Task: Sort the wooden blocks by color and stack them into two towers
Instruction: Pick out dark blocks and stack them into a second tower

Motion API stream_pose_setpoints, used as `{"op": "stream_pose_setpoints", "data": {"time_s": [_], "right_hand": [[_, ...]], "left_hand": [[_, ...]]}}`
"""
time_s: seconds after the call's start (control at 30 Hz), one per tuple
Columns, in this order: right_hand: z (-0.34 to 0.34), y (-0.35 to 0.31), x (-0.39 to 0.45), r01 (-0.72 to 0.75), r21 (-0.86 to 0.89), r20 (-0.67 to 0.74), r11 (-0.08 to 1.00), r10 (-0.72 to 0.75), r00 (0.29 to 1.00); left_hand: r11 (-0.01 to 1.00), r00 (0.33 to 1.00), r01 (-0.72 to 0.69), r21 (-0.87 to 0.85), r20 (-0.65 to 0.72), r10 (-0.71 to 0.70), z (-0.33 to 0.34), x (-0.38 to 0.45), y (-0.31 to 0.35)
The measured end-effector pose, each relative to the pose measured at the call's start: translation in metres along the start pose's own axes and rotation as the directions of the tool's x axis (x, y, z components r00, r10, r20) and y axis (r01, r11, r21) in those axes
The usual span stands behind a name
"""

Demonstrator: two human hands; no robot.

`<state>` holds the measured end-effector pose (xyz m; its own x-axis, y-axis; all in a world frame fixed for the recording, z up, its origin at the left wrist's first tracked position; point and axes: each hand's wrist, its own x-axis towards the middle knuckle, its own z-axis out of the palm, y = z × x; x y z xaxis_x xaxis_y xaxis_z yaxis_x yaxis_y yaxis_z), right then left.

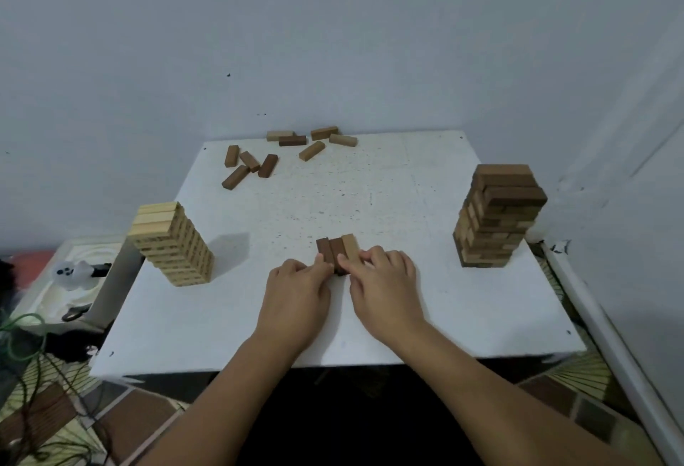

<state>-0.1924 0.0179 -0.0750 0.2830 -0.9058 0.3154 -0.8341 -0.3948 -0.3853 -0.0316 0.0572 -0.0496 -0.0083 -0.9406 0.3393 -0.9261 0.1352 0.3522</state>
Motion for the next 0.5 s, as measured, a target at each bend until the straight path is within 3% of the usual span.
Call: {"op": "stream_pose_setpoints", "data": {"time_s": [0.17,0.3,0.4,0.5], "right_hand": [[-0.014,0.008,-0.023,0.027,0.084,0.027,0.996,-0.03,0.999],[-0.034,0.016,-0.012,-0.014,0.221,0.217,0.975,-0.035,0.976],[-0.05,0.022,0.003,-0.069,0.267,0.334,0.961,-0.026,0.942],[-0.06,0.03,0.015,-0.214,0.331,0.481,0.919,0.031,0.876]], "left_hand": [[0.997,1.0,0.005,-0.072,-0.026,-0.007,0.006,-0.027,0.008],[0.969,0.994,0.109,-0.224,0.021,-0.107,0.0,-0.028,0.009],[0.874,0.964,0.259,-0.411,0.164,-0.209,-0.002,-0.018,0.004],[0.702,0.914,0.405,-0.585,0.259,-0.312,-0.002,-0.008,-0.003]]}}
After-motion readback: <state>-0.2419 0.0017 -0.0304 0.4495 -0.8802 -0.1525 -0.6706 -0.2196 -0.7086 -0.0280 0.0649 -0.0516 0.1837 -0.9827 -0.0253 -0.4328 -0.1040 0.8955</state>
